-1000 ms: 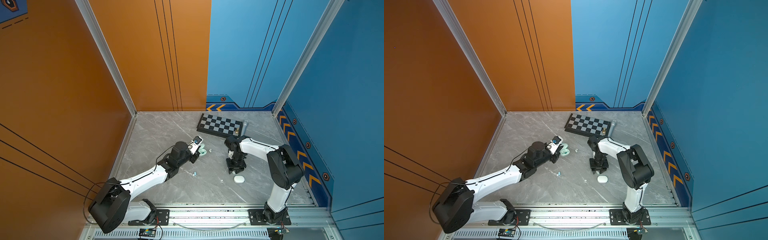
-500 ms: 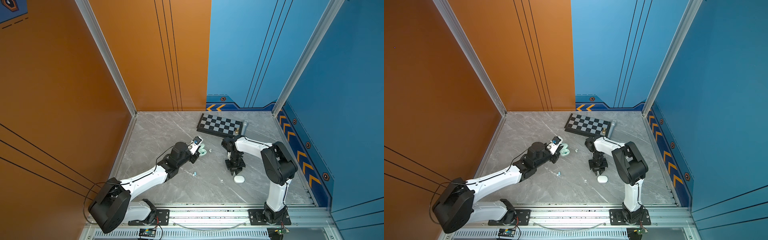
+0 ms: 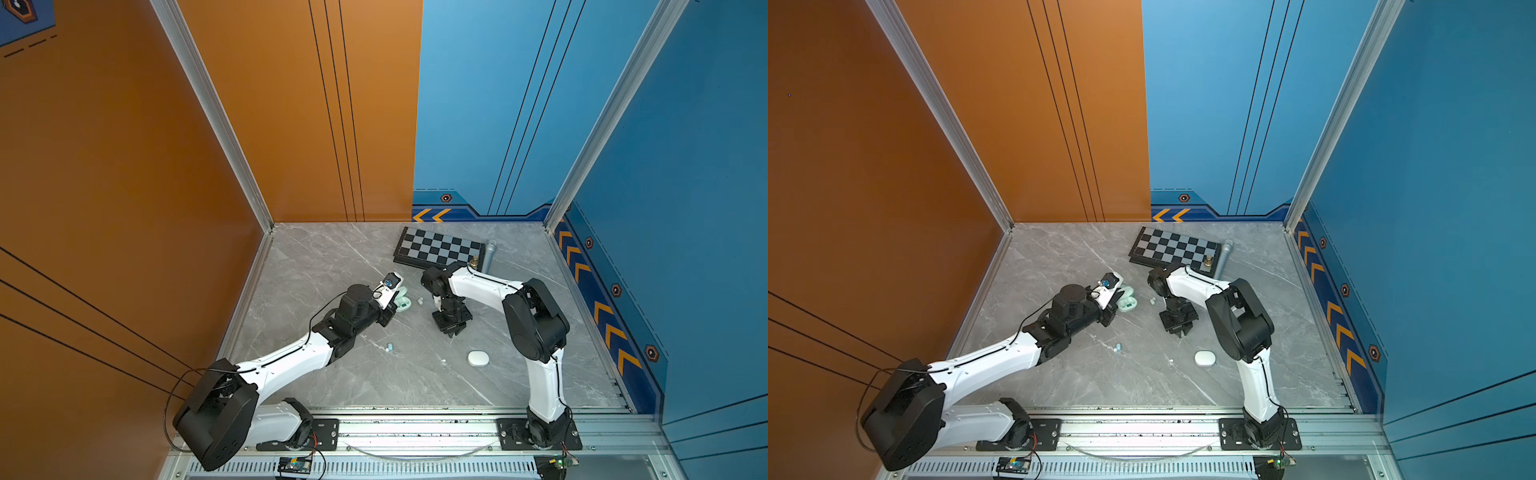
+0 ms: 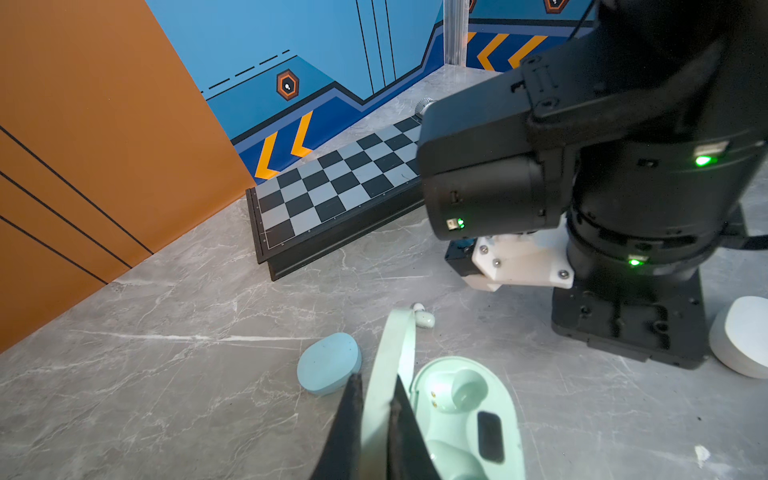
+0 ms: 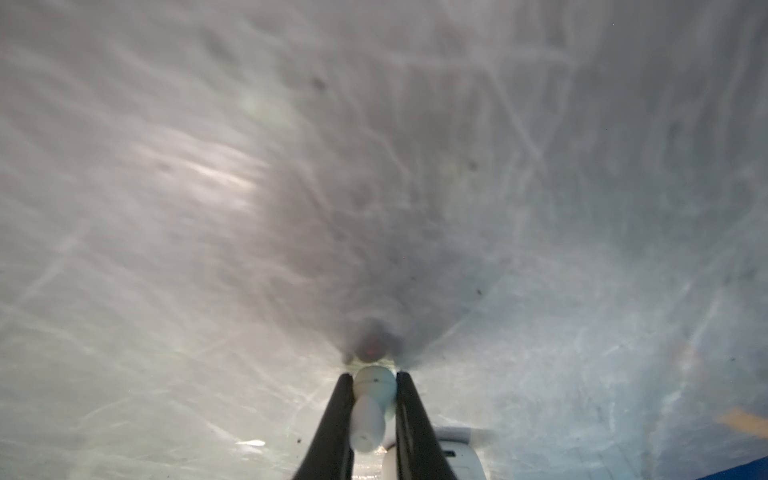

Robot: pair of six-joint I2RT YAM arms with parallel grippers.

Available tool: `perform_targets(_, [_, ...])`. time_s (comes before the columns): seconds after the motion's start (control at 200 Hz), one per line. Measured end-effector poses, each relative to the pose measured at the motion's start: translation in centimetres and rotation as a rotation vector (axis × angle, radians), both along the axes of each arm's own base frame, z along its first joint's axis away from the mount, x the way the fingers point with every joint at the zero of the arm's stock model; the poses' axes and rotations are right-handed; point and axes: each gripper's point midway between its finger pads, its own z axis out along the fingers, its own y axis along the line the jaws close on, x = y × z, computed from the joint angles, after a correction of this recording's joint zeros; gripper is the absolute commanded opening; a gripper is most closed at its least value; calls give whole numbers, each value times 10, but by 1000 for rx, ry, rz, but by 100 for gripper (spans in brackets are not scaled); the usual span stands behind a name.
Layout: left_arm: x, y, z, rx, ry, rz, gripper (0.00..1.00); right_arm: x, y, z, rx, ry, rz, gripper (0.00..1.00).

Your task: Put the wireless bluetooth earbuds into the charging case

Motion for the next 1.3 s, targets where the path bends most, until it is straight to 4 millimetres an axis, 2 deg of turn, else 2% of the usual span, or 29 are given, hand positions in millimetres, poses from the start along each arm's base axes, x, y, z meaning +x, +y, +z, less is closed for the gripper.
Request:
perform_targets(0.105, [0,0,1,-1,-2,0,0,5,13,-3,-5,-13,77,29])
perform_targets(0.225, [0,1,3,-4,-6,2,0,8,11,-4,-27,-18,113,41])
perform_targets(0.37, [1,5,4,-6,-8,13,0,10,7,-2,-46,-26,135,47])
perform_targets(0.671, [2,7,4,-6,-9,18,0,23,-5,14,-48,-83,98,47])
perform_targets(0.836, [3,8,4,-7,-11,22,0,33,-19,14,-70,-96,56,46])
perform_targets(0.976, [3,10,8,-11,-20,30,0,36,-24,15,-70,-99,36,45])
perform_targets(1.141, [1,13,5,-6,-17,36,0,36,-16,24,9,-117,37,41])
perform_targets(1.301, [1,13,5,-7,-18,37,0,32,1,40,146,-142,133,37])
